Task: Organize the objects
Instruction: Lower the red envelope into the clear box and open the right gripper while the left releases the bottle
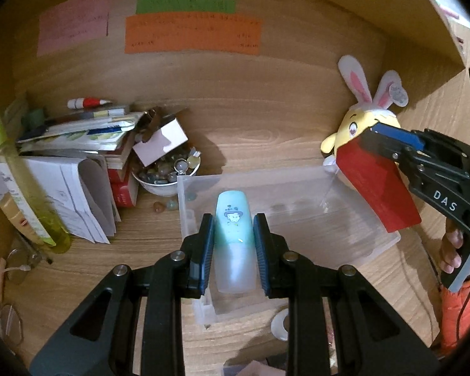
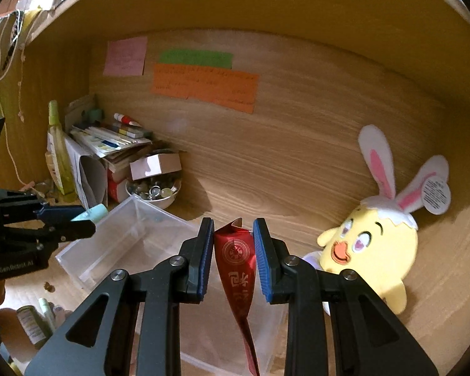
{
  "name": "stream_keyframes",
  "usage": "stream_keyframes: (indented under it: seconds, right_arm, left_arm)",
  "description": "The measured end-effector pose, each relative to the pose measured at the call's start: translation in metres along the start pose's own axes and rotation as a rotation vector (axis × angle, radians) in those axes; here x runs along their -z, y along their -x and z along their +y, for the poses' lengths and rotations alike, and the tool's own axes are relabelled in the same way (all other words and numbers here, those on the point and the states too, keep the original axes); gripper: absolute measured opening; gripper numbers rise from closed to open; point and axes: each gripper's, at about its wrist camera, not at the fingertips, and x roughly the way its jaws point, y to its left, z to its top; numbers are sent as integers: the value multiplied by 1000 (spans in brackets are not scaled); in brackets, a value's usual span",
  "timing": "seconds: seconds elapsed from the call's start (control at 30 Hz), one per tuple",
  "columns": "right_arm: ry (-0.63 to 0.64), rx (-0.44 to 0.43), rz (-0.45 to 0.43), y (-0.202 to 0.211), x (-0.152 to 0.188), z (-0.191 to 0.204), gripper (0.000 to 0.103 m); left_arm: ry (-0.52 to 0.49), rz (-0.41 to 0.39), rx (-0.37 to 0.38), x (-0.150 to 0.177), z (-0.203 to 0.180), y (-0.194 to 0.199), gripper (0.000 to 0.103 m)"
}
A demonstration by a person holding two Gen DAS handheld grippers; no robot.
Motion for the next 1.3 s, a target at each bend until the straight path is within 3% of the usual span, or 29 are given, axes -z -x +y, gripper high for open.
stream_keyframes:
  seconds: [0.13,0.27,0.73,1.07,1.3]
  right_arm:
    - [29,13,17,-17,-1,6,23]
    - [48,15,50,-35,3,11,23]
    - [106,-11,179,-75,29,26,23]
    - [132,-52,241,-88,36,38,24]
    - [120,-76,249,-84,34,39,24]
  left_arm:
    - [3,25,12,1,2,-12,25]
    - [1,37,-42,2,3,-23,25]
    - [2,77,-18,7,4,-40,25]
    - [-5,56,5,5,5,-33,26]
    - [-13,15,9,3,3,-18,48]
